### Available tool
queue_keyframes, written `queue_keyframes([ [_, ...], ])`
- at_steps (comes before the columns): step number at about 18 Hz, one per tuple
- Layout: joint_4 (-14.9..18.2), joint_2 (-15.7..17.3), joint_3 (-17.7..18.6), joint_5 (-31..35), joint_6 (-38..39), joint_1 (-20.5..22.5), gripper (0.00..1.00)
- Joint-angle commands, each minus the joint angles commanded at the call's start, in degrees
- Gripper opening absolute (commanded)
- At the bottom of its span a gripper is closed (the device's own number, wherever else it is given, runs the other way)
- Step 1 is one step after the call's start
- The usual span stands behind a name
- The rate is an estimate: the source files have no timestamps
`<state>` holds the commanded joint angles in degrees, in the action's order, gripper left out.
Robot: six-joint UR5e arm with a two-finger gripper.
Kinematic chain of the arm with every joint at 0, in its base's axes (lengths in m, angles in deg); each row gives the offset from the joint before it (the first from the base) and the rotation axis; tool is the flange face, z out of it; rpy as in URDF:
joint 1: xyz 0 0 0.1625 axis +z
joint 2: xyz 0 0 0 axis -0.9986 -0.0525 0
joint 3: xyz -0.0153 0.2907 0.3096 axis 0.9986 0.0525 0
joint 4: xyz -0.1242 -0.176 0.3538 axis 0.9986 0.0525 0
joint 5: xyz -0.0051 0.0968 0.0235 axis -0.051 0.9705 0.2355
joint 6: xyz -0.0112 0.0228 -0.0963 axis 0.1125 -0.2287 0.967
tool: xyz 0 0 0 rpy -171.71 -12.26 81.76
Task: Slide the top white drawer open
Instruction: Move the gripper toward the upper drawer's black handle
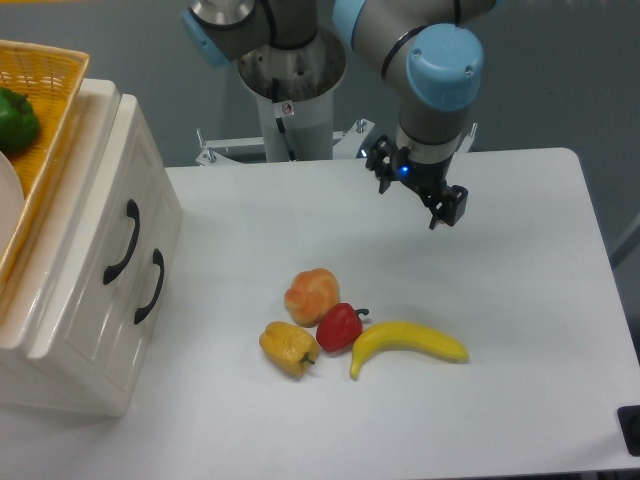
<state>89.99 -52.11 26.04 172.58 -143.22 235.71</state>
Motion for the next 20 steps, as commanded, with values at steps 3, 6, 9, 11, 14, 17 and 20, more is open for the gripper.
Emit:
queue_keyframes([
  [3, -0.1, 0.0, 0.0, -1.9, 6.2, -1.8, 1.0],
  [6, 0.0, -0.1, -0.4, -2.6, 12.9, -4.5, 1.0],
  [9, 0.0, -0.1, -0.4, -2.7, 17.8, -6.9, 1.0],
  [11, -0.1, -0.2, -0.4, -3.8, 22.4, -8.4, 1.0],
  [14, -0.3, -0.3, -0.6, -6.4, 28.3, -10.3, 1.0],
  [17, -0.4, -0.4, -1.1, -7.6, 32.3, -12.0, 1.0],
  [20, -0.4, -0.7, -1.5, -8.7, 35.3, -13.2, 1.0],
])
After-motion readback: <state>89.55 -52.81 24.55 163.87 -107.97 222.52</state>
